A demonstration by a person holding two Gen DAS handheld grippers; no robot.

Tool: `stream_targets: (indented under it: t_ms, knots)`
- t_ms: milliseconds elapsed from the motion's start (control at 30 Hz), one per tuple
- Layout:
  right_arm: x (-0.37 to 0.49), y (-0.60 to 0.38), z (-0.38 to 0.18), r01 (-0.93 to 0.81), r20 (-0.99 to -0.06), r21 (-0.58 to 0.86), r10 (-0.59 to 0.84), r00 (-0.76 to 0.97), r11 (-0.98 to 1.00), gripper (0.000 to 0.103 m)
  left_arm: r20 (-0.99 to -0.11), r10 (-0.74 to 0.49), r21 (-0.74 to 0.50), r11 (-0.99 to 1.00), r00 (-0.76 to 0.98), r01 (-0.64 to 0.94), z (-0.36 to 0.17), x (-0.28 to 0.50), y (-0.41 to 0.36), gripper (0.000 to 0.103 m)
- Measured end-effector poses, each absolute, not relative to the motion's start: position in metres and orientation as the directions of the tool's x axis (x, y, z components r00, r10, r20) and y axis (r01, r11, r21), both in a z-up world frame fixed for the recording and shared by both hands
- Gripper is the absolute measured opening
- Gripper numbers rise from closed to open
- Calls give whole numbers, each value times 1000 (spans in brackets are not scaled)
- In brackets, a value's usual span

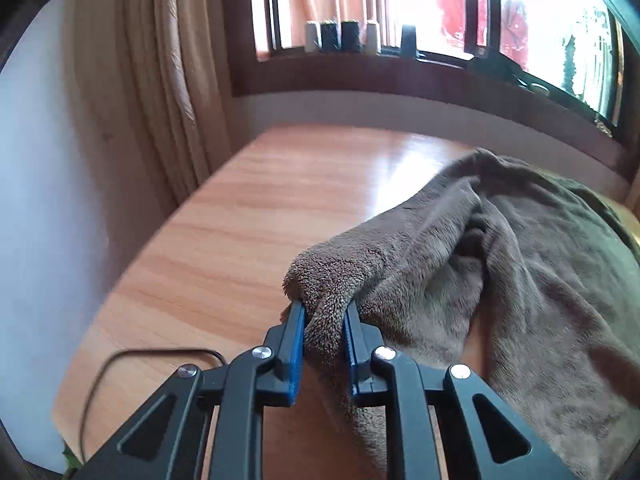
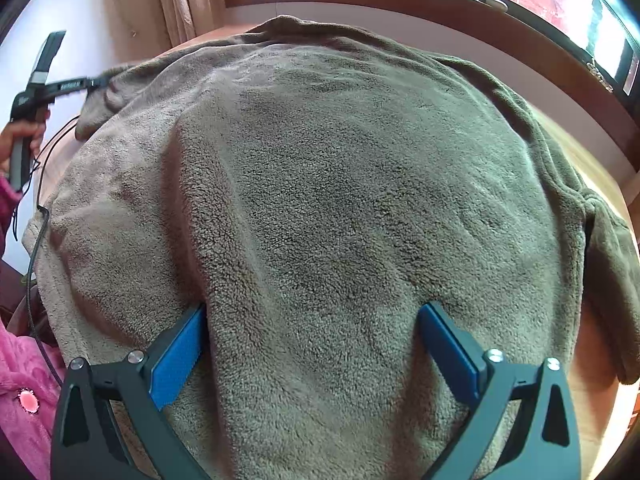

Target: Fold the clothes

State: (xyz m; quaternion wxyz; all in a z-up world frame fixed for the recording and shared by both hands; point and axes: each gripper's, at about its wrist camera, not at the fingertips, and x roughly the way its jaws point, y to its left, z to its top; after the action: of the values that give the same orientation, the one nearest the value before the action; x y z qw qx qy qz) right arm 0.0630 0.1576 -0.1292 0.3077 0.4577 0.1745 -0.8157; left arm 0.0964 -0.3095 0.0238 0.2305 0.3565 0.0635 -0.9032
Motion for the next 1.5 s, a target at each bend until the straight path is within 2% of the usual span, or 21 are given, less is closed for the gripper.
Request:
stream_targets:
  t_ms: [167,333,467,767,967,1167,1300,1400,1500]
  knots:
    - [62,167,-129,675,-856,-2,-348,-383,-738,103,-625,-472,115,-844,-621,524,36,86,-332,19]
    - [60,176,-130,690,-859,-2,-353,-372,-724,102,-665,-536,239,-812,-519,533,12,67,-348,19]
    - [59,184,-130,701,-861,-1,-357,-364,-713,102,-699,-523,210,-803,-489,558,1,69,-359,19]
    - [57,201,-127,685,-862,-4,-345,-372,-729,102,-693,-558,200,-758,-458,621,11,69,-371,21]
    - [55,212,-126,674,-862,-5,-338,-378,-739,102,-698,-489,98,-789,-523,607,33,77,-355,21]
    - [56,216,-127,671,-854,-3,-347,-388,-741,103,-718,-314,-11,-887,-621,462,45,68,-304,21]
    - [58,218,-128,668,-848,-4,-352,-397,-744,103,-735,-226,-19,-936,-640,353,34,38,-264,21]
    - [59,218,-128,665,-845,-5,-353,-402,-747,103,-784,-168,-23,-954,-597,299,10,10,-247,21]
    - [63,220,-128,660,-842,-5,-353,-408,-751,103,-831,-223,28,-931,-509,363,-19,-9,-260,21]
